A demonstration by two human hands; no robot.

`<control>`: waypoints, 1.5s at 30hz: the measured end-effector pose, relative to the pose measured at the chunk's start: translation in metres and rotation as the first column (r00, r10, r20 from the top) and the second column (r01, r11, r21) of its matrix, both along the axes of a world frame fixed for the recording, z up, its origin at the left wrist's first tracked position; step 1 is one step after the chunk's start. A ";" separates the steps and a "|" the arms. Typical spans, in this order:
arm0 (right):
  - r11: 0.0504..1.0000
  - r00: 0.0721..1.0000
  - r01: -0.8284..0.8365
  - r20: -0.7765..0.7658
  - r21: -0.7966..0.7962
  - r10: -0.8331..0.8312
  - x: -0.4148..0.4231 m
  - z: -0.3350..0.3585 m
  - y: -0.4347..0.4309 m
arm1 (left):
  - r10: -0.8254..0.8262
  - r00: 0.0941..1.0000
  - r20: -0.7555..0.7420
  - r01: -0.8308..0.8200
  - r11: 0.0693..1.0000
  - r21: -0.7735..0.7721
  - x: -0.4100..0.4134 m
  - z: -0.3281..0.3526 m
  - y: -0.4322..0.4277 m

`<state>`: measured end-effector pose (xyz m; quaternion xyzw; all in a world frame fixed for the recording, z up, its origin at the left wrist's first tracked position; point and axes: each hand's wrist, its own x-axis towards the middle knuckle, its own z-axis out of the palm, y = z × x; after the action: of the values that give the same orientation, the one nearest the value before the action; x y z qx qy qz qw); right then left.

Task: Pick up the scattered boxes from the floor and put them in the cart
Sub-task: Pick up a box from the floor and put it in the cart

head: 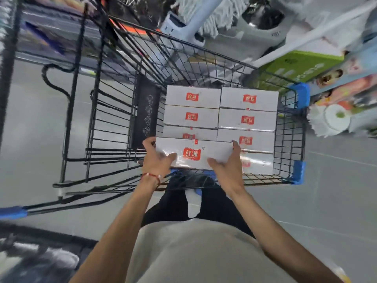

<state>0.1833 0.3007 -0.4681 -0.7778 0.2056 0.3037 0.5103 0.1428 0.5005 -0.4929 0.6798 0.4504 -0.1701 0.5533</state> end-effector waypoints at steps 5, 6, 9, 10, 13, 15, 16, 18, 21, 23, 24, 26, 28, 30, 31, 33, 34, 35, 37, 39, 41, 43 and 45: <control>0.998 1.000 -0.014 -0.001 -0.064 0.014 -0.020 -0.021 0.015 | -0.055 0.993 -0.100 0.054 0.998 -0.013 -0.009 -0.015 0.019; 0.997 1.000 -0.018 -0.003 -0.074 0.017 -0.023 -0.023 0.017 | -0.070 0.991 -0.118 0.068 0.997 -0.021 -0.010 -0.018 0.022; 0.996 0.999 -0.025 -0.030 -0.091 0.022 -0.025 -0.023 0.021 | -0.114 0.979 -0.168 0.106 0.993 -0.057 -0.014 -0.022 0.027; 0.995 0.999 -0.027 -0.031 -0.093 0.024 -0.025 -0.024 0.021 | -0.124 0.976 -0.180 0.115 0.992 -0.056 -0.014 -0.023 0.028; 0.993 0.999 -0.029 -0.020 -0.112 0.027 -0.026 -0.027 0.022 | -0.143 0.972 -0.186 0.137 0.989 -0.049 -0.013 -0.025 0.029; 0.993 1.000 -0.012 -0.019 -0.119 0.010 -0.027 -0.029 0.022 | -0.141 0.973 -0.181 0.134 0.990 -0.050 -0.013 -0.022 0.029; 0.993 1.000 0.001 -0.019 -0.119 -0.003 -0.027 -0.029 0.022 | -0.134 0.975 -0.176 0.128 0.991 -0.047 -0.013 -0.021 0.028; 0.991 1.000 0.007 -0.017 -0.137 -0.009 -0.028 -0.029 0.019 | -0.128 0.978 -0.166 0.125 0.992 -0.027 -0.015 -0.017 0.025; 0.992 1.000 -0.005 -0.013 -0.127 0.004 -0.031 -0.028 0.015 | -0.120 0.980 -0.160 0.119 0.993 -0.011 -0.015 -0.016 0.025; 0.994 1.000 0.004 -0.010 -0.105 -0.005 -0.032 -0.028 0.013 | -0.105 0.983 -0.152 0.104 0.994 -0.014 -0.016 -0.019 0.026; 0.995 1.000 0.010 -0.004 -0.098 -0.011 -0.032 -0.027 0.013 | -0.103 0.984 -0.147 0.101 0.995 -0.019 -0.016 -0.020 0.027; 0.998 1.000 0.021 -0.010 -0.062 -0.021 -0.034 -0.025 0.014 | -0.113 0.984 -0.136 0.111 0.994 -0.024 -0.017 -0.021 0.028; 0.999 0.999 0.031 -0.020 -0.033 -0.032 -0.034 -0.022 0.013 | -0.123 0.985 -0.122 0.120 0.992 -0.032 -0.017 -0.021 0.026; 0.999 0.999 0.036 -0.017 -0.018 -0.037 -0.034 -0.023 0.011 | -0.122 0.987 -0.106 0.118 0.992 -0.046 -0.016 -0.019 0.024; 0.999 0.999 0.044 -0.018 -0.006 -0.044 -0.033 -0.023 0.010 | -0.128 0.986 -0.104 0.124 0.991 -0.048 -0.015 -0.018 0.022; 0.997 0.997 0.079 0.003 0.016 -0.079 -0.034 -0.024 0.010 | -0.152 0.983 -0.102 0.147 0.988 -0.053 -0.016 -0.017 0.019; 0.994 0.994 0.104 0.024 0.025 -0.104 -0.037 -0.026 0.009 | -0.158 0.982 -0.098 0.154 0.987 -0.052 -0.016 -0.017 0.017; 0.991 0.990 0.131 0.045 0.033 -0.132 -0.040 -0.026 0.008 | -0.162 0.983 -0.090 0.160 0.986 -0.038 -0.017 -0.016 0.015; 0.982 0.977 0.187 0.095 0.042 -0.190 -0.049 -0.024 0.002 | -0.152 0.987 -0.056 0.152 0.988 0.007 -0.018 -0.015 0.010; 0.972 0.962 0.230 0.144 0.042 -0.233 -0.060 -0.018 -0.006 | -0.141 0.990 -0.013 0.141 0.987 0.075 -0.021 -0.011 0.003; 0.963 0.944 0.261 0.190 0.068 -0.269 -0.073 -0.009 -0.017 | -0.145 0.989 0.034 0.138 0.979 0.148 -0.024 -0.005 -0.008; 0.949 0.924 0.296 0.222 0.105 -0.312 -0.089 0.000 -0.032 | -0.157 0.982 0.105 0.134 0.971 0.198 -0.029 0.005 -0.023; 0.932 0.896 0.333 0.259 0.145 -0.361 -0.107 0.012 -0.048 | -0.186 0.967 0.173 0.143 0.961 0.235 -0.037 0.018 -0.042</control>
<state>0.0764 0.2525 -0.4561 -0.7380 0.2515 0.1040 0.6175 0.1056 0.4586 -0.4749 0.7855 0.3521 -0.0978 0.4994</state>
